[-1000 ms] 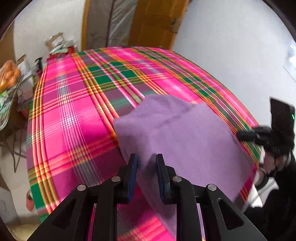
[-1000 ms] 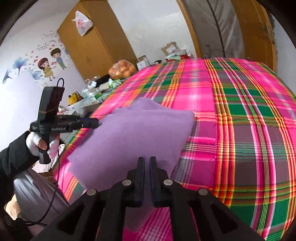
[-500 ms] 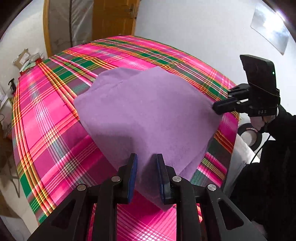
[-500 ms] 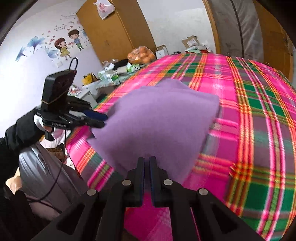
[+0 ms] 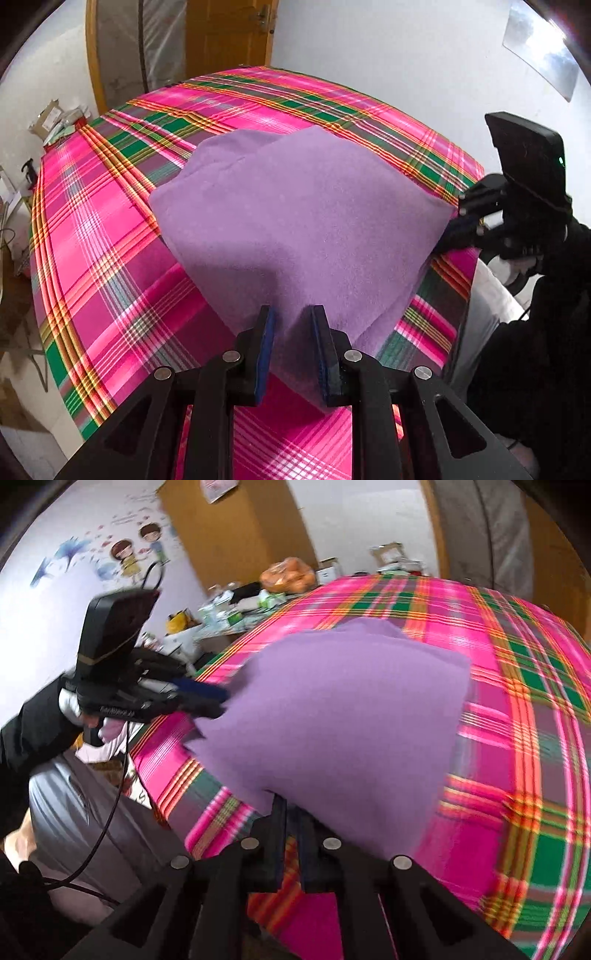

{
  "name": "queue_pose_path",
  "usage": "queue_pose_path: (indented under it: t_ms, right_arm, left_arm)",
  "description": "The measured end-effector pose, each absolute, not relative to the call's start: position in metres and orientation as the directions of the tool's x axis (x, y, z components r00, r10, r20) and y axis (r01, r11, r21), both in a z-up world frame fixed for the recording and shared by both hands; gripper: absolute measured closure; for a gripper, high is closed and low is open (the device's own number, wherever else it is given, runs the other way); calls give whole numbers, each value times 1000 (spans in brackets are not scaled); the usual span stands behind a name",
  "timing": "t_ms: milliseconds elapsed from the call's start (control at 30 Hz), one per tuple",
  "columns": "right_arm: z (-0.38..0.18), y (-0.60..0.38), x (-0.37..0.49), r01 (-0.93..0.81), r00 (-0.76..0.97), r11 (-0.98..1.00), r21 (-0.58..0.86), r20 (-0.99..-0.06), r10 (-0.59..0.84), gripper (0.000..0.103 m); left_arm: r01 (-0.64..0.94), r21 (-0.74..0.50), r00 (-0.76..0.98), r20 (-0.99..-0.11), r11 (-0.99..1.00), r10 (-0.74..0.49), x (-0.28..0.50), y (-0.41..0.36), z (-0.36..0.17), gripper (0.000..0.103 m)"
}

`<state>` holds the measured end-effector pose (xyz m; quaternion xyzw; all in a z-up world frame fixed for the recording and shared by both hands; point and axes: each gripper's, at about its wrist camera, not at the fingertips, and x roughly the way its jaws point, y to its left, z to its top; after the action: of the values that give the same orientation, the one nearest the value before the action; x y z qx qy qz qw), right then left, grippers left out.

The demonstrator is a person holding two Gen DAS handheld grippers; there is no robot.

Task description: Fold clothes

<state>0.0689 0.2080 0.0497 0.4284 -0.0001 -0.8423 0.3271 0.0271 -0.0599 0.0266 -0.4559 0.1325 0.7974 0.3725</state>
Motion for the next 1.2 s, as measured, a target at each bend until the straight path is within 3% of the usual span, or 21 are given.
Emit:
queue_pose_path:
  t_ms: [300,533,1000,1200]
  right_arm:
    - [45,213,85,478,-438,-872,110,-830,-345,99]
    - [62,196,88,537,-463,-837,109,-791,-400,98]
    - [43,220,97,374,-442,-925,69,-863,-243,102]
    - [61,229,105,422,-461,-895,141,-817,-346,100]
  left_arm:
    - [-715,-121,-308,-829,-689,466,29,-58,26,81]
    - [-716,-116,-311,-830,-689,463,30,-59,26,81]
    - [-718,-118,-309,-830,-686,465,33,-60,24,82]
    - [-723,-114,-303,-834,-681,461,35,-60,27,82]
